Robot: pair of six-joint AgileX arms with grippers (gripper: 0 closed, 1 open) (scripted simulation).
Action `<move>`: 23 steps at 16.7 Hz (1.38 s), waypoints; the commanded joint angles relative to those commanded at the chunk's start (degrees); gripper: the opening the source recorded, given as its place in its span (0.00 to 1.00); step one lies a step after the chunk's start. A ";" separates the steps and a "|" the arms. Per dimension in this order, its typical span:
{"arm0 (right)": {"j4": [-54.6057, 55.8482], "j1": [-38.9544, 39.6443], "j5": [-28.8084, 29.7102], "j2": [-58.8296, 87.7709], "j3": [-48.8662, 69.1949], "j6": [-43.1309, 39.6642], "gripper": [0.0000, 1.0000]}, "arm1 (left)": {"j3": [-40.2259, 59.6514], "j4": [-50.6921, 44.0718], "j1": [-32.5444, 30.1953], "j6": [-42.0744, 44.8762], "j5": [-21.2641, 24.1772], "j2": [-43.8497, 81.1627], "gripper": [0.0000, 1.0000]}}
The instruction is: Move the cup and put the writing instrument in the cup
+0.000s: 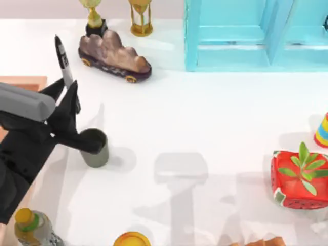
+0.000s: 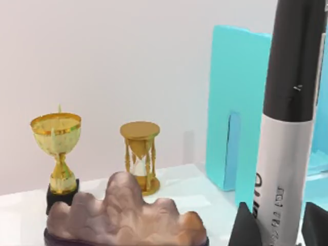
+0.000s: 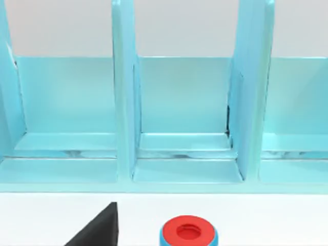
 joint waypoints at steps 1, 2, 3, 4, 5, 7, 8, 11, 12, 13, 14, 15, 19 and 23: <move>0.00 0.00 0.00 0.00 0.00 0.00 1.00 | 0.28 1.93 0.23 0.07 0.15 2.15 0.00; 0.00 0.00 0.00 0.00 0.00 0.00 1.00 | 0.54 3.63 0.45 0.14 0.29 3.99 0.00; 0.00 0.00 0.00 0.00 0.00 0.00 1.00 | 0.77 5.00 0.64 0.19 0.41 5.44 0.00; 0.00 0.00 0.00 0.00 0.00 0.00 1.00 | 0.94 5.96 0.79 0.23 0.50 6.40 0.00; 0.00 0.00 0.00 0.00 0.00 0.00 1.00 | 1.03 6.39 0.86 0.24 0.55 6.81 0.00; 0.00 0.00 0.00 0.00 0.00 0.00 1.00 | 1.03 6.40 0.86 0.24 0.55 6.82 0.00; 0.00 0.00 0.00 0.00 0.00 0.00 1.00 | 1.03 6.40 0.86 0.24 0.55 6.82 0.00; 0.00 0.00 0.00 0.00 0.00 0.00 1.00 | 1.03 6.40 0.86 0.24 0.55 6.82 0.23; 0.00 0.00 0.00 0.00 0.00 0.00 1.00 | 1.03 6.40 0.86 0.24 0.55 6.82 0.30; 0.00 0.00 0.00 0.00 0.00 0.00 1.00 | 1.03 6.40 0.86 0.24 0.55 6.82 0.38; 0.00 0.00 0.00 0.00 0.00 0.00 1.00 | 1.03 6.40 0.86 0.24 0.55 6.82 0.45; 0.00 0.00 0.00 0.00 0.00 0.00 1.00 | 1.03 6.40 0.86 0.24 0.55 6.82 0.53; 0.00 0.00 0.00 0.00 0.00 0.00 1.00 | 1.03 6.40 0.86 0.24 0.55 6.82 0.83; 0.00 0.00 0.00 0.00 0.00 0.00 1.00 | 1.03 6.40 0.86 0.24 0.55 6.82 1.00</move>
